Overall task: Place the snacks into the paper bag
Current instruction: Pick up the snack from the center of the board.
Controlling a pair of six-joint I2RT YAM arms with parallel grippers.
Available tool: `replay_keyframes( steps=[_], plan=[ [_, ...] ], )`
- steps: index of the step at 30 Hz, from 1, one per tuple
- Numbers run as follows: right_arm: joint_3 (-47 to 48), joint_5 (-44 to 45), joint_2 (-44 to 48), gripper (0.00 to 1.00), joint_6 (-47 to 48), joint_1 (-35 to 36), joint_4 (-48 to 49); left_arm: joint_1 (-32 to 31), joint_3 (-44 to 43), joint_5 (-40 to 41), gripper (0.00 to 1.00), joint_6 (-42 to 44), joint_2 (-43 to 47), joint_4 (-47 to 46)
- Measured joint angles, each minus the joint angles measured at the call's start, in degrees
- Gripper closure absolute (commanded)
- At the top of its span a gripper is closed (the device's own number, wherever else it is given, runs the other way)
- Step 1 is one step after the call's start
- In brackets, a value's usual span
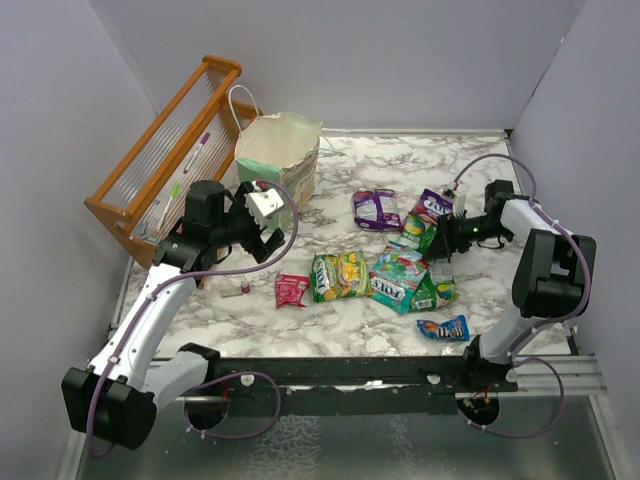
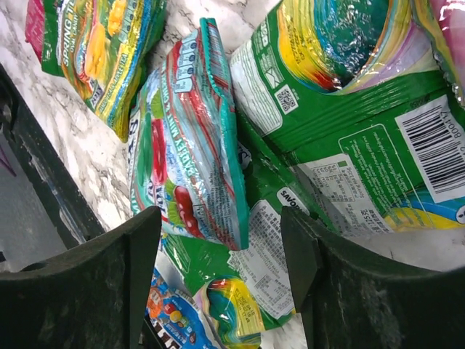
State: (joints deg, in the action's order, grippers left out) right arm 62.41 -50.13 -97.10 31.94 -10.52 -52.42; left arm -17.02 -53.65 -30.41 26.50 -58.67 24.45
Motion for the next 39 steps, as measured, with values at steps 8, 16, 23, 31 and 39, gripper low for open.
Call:
replay_keyframes(
  steps=[8, 16, 23, 31, 39],
  plan=[
    [-0.1, -1.7, -4.7, 0.44, 0.6, 0.1, -0.1, 0.0, 1.1, 0.0, 0.08, 0.0, 0.7, -0.6],
    [1.9, -5.0, -8.8, 0.50, 4.0, 1.4, -3.5, 0.0, 1.3, 0.1, 0.08, 0.0, 0.9, -0.8],
    [1.9, -5.2, -9.4, 0.54, 5.1, 4.9, -4.7, 0.0, 1.3, 0.1, 0.08, 0.0, 0.9, -0.8],
    [1.9, -4.4, -9.7, 0.58, 6.3, 8.0, -4.8, 0.0, 1.4, 0.1, 0.08, 0.3, 0.9, -0.9],
    [1.9, -2.1, -9.7, 0.50, 9.1, 10.1, -4.8, 0.0, 1.8, 0.2, 0.08, 0.5, 0.9, -1.3]
  ],
)
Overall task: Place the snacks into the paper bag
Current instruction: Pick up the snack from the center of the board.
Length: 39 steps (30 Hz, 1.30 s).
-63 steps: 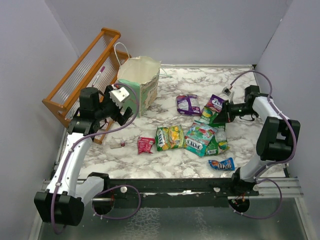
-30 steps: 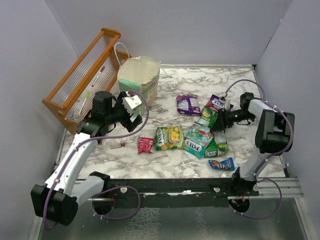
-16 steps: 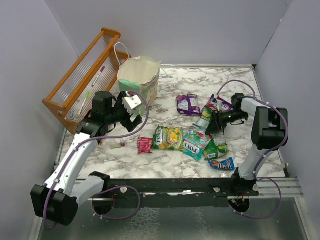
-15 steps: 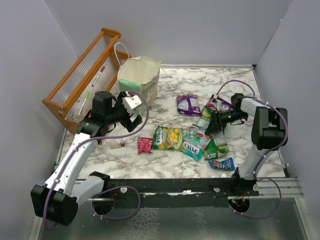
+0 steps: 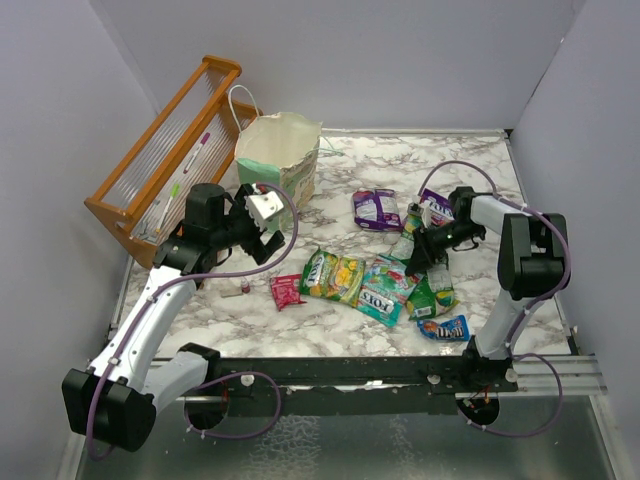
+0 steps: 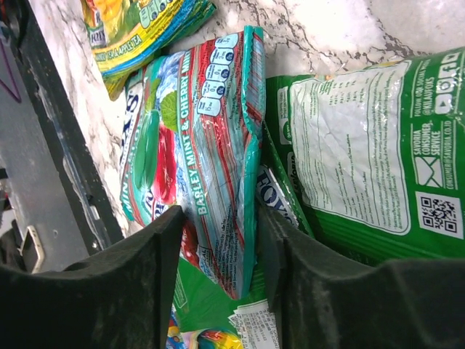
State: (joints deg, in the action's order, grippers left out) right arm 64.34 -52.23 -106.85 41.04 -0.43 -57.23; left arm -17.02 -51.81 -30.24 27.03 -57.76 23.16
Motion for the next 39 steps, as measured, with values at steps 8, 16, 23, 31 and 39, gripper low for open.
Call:
replay_keyframes(
  steps=[8, 16, 23, 31, 39],
  plan=[
    [0.0, 0.7, 0.0, 0.51, 3.6, 0.2, -0.3, 0.0, 0.2, 0.3, 0.08, 0.6, 0.0, -0.3],
    [0.0, 0.3, -2.2, 0.86, 6.4, 0.3, -1.4, 0.0, 0.5, 0.4, 0.08, 1.4, 0.0, -0.6],
    [2.1, 0.2, -2.0, 0.99, 8.5, 0.3, -4.4, -0.4, 0.5, 0.6, 0.08, 2.0, -0.5, -0.6],
    [6.4, 0.2, 5.3, 0.99, 15.3, 0.3, -10.6, -1.5, -0.9, -0.5, 0.09, 1.8, -2.3, -0.1],
    [8.8, 0.0, 17.0, 0.99, 20.7, 1.0, -14.3, -2.6, -3.4, -5.4, 0.14, -2.2, -3.2, 0.0]
  ],
)
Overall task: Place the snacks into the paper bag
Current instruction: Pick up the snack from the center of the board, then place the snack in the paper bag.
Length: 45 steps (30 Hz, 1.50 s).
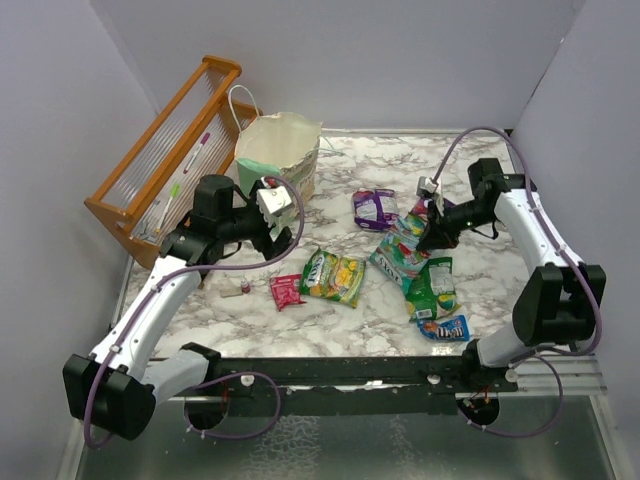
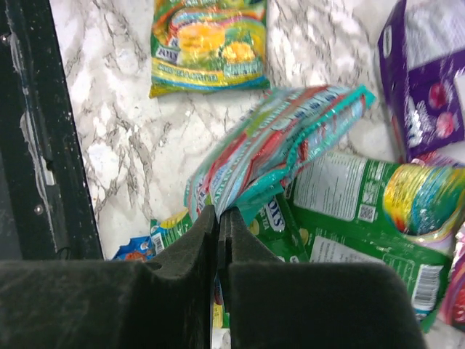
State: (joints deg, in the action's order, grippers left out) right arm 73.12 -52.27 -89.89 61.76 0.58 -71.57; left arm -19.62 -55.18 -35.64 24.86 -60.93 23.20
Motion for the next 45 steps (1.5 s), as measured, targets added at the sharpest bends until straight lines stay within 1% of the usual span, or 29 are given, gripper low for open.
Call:
replay_keyframes(
  steps=[4, 11, 20, 23, 28, 32, 33, 36, 40, 42, 43, 45],
  plan=[
    [0.3, 0.0, 5.1, 0.99, -0.9, 3.0, 1.3, -0.9, -1.9, -1.8, 0.14, -1.7, -1.3, 0.4],
    [3.4, 0.0, 11.6, 0.99, -5.2, 11.6, 5.0, -4.2, -10.4, -5.0, 0.14, -3.4, -6.5, 1.3],
    [6.5, 2.0, 12.7, 0.99, -10.1, 25.5, 10.3, -6.8, -18.8, -12.0, 0.12, -2.6, -14.6, 2.7],
    [6.6, 2.2, 12.9, 0.99, -10.7, 28.7, 11.3, -7.5, -21.3, -15.0, 0.10, -1.4, -17.3, 4.1],
    [7.5, 2.1, 13.5, 0.99, -10.8, 31.5, 12.3, -7.8, -22.4, -20.9, 0.09, 1.8, -19.6, 7.3],
    [7.5, 2.1, 14.8, 0.99, -9.8, 32.1, 13.7, -7.9, -22.4, -25.3, 0.10, 3.5, -21.3, 9.0],
    [7.5, 2.1, 15.0, 0.99, -9.6, 32.1, 13.9, -7.9, -22.4, -25.9, 0.11, 3.7, -21.5, 9.0],
    [7.1, 2.1, 16.2, 0.99, -9.5, 32.1, 15.9, -8.0, -22.3, -28.0, 0.19, 4.0, -22.0, 9.4],
    [5.3, 2.2, 18.4, 0.99, -9.5, 32.1, 18.5, -8.1, -21.1, -29.8, 0.33, 3.6, -22.0, 9.2],
    [4.8, 2.3, 19.0, 0.99, -9.5, 32.1, 19.5, -8.2, -20.2, -30.8, 0.44, 2.8, -22.0, 9.0],
    [4.5, 2.4, 19.2, 0.99, -9.6, 32.1, 19.9, -8.2, -19.8, -31.1, 0.47, 2.2, -22.0, 8.7],
    [3.5, 2.7, 19.4, 0.99, -9.7, 32.1, 21.0, -8.2, -19.2, -31.6, 0.52, 1.4, -21.9, 7.9]
  ],
)
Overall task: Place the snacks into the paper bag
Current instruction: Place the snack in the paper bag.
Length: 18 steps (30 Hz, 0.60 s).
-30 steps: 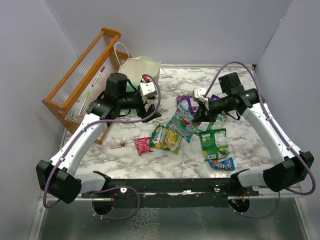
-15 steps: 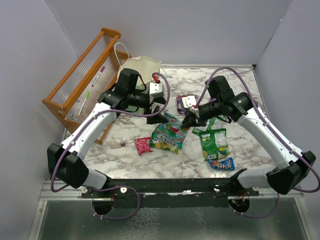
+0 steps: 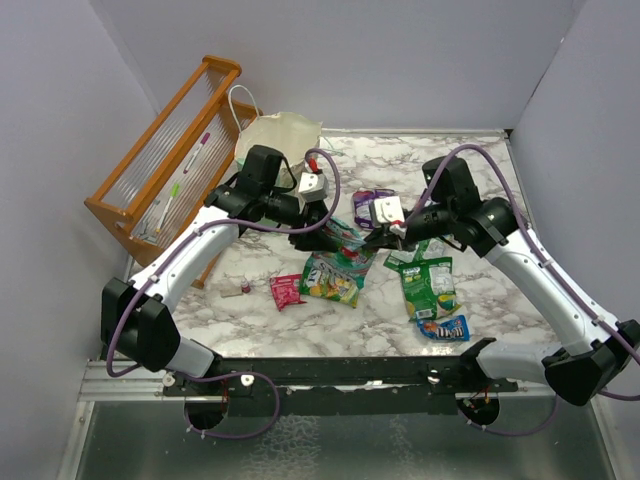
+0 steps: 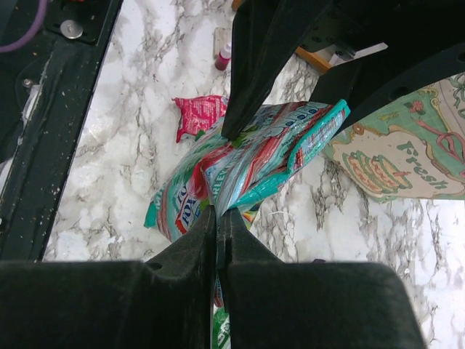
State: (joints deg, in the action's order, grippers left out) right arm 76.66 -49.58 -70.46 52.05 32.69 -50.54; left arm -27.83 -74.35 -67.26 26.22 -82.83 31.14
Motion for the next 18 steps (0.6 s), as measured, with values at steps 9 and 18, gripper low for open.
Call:
replay_keyframes(
  steps=[9, 18],
  plan=[
    [-3.0, 1.7, 0.9, 0.98, -1.5, 0.0, 3.1, 0.0, 2.6, -1.0, 1.00, -4.6, 1.0, -3.7],
    [-5.5, 5.6, 3.1, 0.56, -6.1, 0.0, 8.4, 1.0, 3.1, 1.1, 1.00, -7.0, 4.3, -4.9]
  ],
)
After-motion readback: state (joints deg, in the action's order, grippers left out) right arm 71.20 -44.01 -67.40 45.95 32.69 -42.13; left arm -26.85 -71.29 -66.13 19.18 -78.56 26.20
